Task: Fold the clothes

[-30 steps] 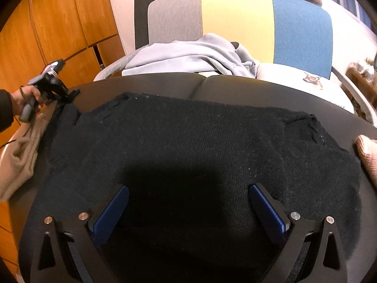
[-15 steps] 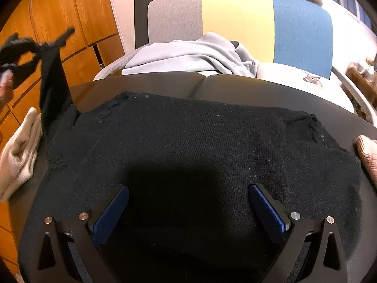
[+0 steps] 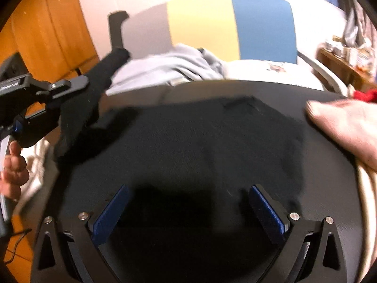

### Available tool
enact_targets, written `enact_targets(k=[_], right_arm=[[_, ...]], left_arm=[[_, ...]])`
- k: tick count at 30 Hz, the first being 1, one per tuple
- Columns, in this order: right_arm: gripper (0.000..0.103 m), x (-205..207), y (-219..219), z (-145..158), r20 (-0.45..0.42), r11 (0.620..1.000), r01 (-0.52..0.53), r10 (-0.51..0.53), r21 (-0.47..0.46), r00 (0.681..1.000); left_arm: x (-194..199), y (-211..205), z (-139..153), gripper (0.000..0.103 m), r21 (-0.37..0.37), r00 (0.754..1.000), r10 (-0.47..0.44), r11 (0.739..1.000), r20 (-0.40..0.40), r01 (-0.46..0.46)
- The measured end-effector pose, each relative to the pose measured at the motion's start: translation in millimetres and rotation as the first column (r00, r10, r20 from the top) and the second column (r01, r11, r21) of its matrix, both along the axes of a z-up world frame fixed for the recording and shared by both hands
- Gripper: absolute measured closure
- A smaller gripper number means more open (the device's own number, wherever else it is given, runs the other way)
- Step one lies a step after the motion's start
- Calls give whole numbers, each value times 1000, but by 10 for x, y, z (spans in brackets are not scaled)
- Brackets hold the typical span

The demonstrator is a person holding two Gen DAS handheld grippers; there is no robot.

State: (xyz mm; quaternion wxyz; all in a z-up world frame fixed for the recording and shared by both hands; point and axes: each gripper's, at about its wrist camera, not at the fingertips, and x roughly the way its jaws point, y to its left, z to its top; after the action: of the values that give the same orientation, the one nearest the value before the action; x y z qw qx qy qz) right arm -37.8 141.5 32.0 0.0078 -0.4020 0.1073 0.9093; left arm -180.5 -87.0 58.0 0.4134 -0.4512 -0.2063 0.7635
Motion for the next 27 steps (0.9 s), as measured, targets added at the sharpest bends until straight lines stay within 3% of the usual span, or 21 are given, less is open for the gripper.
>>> enact_targets(k=[2,3,4,5,7,9,12,17,20,22,24,25,27], right_arm=[[3,60,56,-55,16,999,-7,8,-53,1000],[6,94,91,-55,2,996,-6,6,-89,1000],[19,128,126,-55,-12,992,-5,4,-125,1000],[33,154,162,-53,-24,987,-4,0,-160,1000],[40,162,234,-37,-38,975,4,-13,-221,999],[41,133,266,-17,-49,966,-8,-5,-257,999],[41,40,216,73,-74,978,-34,18,-207,997],[41,-310,-25,220,-72,988,-147,144,-41,987],[27,-655,-222,195,34,960,-275,273,60,961],[27,-808,-292,112,119,938,-337,327,81,938],[44,-883,-292,76,180,926,-371,353,73,918],[66,-896,-290,87,199,922,-380,359,76,912],[85,-836,-322,201,200,917,-389,365,91,909]], left_arm=[[76,161,-181,81,-80,1000,-21,997,1,21],[119,202,-270,80,-140,1000,-14,990,-15,12],[146,209,-305,80,-175,1000,-6,984,-24,2],[187,194,-332,79,-180,1000,-6,984,-17,2],[290,34,-327,72,-132,1000,8,991,-3,-9],[403,-219,-280,69,-69,999,39,997,-2,-39],[536,-617,-272,67,-7,996,88,996,12,-88],[695,-1203,-407,67,12,987,149,989,63,-150],[759,-1460,-525,67,17,976,191,981,103,-193],[794,-1568,-603,66,14,969,214,976,120,-218],[817,-1622,-635,66,14,966,226,973,126,-229],[832,-1667,-653,66,21,963,235,971,131,-239],[849,-1757,-698,66,38,957,249,966,148,-257]])
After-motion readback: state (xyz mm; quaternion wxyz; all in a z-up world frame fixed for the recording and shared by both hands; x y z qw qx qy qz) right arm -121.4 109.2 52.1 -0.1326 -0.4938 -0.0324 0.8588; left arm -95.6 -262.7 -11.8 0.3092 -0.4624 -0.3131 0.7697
